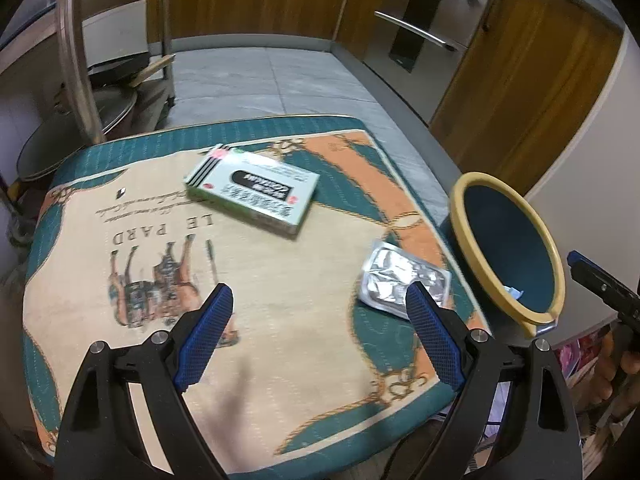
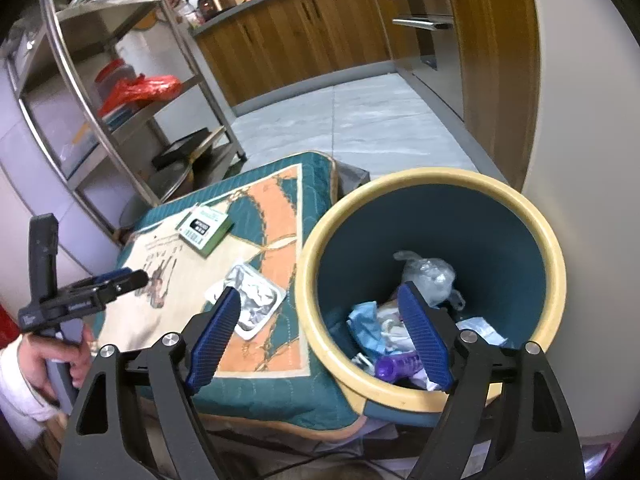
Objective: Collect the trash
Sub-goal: 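Move both open grippers back to the cushion toward the box and foil pack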
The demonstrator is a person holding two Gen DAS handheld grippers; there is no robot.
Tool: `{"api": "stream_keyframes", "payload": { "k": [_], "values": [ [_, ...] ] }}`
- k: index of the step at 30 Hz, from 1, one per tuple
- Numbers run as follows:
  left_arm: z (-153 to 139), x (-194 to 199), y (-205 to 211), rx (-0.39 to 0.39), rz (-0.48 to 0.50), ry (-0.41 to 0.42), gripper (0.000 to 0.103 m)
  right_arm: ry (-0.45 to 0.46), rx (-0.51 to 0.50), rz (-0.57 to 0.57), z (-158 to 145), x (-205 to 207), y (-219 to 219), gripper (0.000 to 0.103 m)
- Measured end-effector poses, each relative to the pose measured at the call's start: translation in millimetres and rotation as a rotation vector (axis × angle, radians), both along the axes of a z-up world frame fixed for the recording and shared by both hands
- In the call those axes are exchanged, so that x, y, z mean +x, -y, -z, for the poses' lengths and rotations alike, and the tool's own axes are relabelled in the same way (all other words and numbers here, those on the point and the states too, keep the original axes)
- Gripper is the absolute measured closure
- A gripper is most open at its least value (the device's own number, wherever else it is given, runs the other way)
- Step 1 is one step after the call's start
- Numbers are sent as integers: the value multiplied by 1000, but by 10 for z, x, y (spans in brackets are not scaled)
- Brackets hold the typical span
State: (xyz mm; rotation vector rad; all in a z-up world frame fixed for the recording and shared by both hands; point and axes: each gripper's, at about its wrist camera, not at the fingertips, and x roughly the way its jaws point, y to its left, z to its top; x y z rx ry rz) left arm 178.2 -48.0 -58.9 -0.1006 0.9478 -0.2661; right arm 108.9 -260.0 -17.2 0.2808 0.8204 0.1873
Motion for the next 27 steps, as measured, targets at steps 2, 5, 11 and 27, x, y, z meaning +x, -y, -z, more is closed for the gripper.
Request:
{"api": "stream_keyframes", "payload": {
  "k": [2,5,11,27],
  "values": [
    [10,16,-69,-2,-12,-4,16,-4,-1,-10,1,17,-44,21],
    [11,33,-127,-4,-23,-3,16,-7,-4,-28,0,33,-107,20],
    [29,111,-204,-14,-51,-7,14,-24,-11,-73,31,94,-268,19],
    [188,869,-245,-107,-212,-104,7,-49,-53,-223,143,296,-798,18]
  ]
}}
